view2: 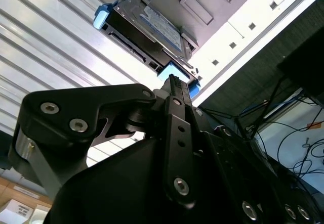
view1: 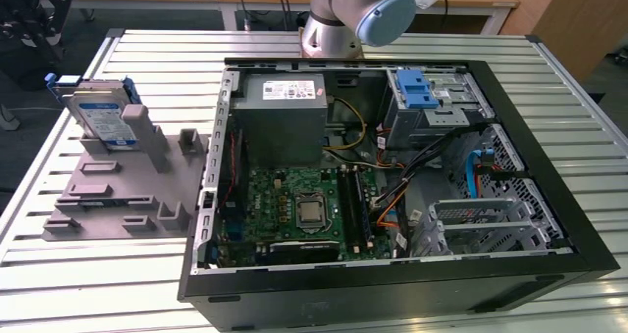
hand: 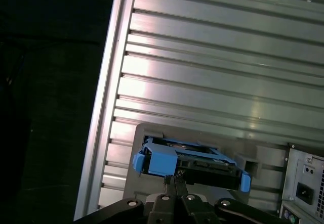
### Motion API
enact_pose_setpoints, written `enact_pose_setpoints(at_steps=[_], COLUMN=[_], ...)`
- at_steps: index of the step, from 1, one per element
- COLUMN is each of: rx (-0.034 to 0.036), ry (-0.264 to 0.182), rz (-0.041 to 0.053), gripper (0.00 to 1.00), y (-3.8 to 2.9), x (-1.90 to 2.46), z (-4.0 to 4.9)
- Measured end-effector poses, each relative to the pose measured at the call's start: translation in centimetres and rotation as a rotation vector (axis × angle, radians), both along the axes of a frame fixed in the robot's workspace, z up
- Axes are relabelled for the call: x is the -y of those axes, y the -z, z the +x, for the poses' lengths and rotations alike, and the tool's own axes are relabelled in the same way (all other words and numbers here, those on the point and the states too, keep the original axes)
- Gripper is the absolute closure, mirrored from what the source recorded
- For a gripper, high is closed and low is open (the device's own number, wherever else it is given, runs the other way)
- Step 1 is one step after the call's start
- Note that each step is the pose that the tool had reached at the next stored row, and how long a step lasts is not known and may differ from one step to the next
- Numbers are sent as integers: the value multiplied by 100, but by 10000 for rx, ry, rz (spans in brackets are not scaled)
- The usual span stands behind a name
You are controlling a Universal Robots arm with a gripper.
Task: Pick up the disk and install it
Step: 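Pick up the disk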
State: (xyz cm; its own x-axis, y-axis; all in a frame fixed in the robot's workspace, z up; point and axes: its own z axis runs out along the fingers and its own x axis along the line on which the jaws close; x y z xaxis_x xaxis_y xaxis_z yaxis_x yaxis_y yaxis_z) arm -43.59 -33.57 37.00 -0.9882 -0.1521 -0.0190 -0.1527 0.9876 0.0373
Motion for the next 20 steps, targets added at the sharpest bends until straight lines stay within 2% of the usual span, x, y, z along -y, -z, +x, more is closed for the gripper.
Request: enact_pose_setpoints(at_steps=[20], rx=[0], ry=[-317], rz=[0], gripper=[89], y=[0], x=[0], z=[0])
